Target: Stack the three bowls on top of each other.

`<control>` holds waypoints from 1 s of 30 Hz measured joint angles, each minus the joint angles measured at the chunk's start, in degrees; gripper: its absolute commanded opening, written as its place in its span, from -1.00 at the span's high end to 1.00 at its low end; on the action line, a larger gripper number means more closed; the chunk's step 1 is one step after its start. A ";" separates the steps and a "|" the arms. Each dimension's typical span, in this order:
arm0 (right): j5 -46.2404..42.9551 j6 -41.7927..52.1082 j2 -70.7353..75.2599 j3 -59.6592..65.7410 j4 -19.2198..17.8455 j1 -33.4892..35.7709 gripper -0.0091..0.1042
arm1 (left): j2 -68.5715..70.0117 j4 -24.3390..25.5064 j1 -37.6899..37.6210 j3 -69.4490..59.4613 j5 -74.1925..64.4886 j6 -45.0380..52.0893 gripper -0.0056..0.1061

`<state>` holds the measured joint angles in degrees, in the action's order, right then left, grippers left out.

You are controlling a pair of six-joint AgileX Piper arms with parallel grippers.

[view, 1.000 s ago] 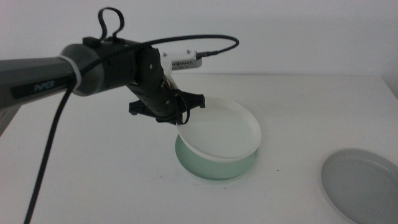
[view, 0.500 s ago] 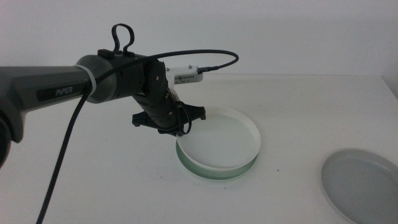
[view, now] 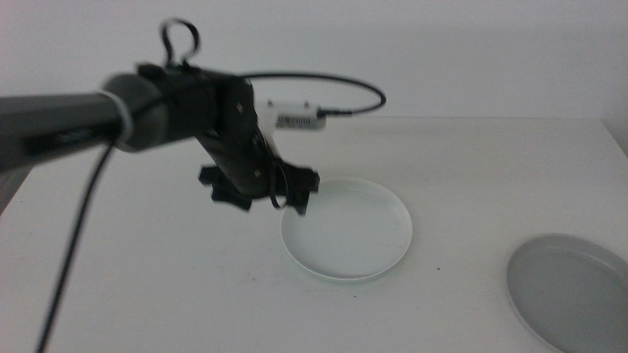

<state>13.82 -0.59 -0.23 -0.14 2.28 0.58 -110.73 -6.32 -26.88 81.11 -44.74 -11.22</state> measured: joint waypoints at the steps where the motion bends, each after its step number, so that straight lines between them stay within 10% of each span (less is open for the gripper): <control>1: 0.00 0.00 0.00 0.00 0.00 0.00 -0.80 | 1.58 0.00 0.10 0.00 -0.35 0.71 -0.78; 14: 0.00 0.00 0.00 0.00 0.00 0.00 -0.80 | 42.69 -12.01 1.25 -2.33 -15.75 28.34 -0.78; 30: 0.00 0.00 0.00 0.00 0.00 0.00 -0.80 | 71.01 -15.71 1.25 -16.15 -19.54 29.30 -0.78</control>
<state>13.82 -0.59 -0.23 -0.14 2.28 0.58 -39.72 -22.03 -25.63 64.96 -64.28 18.08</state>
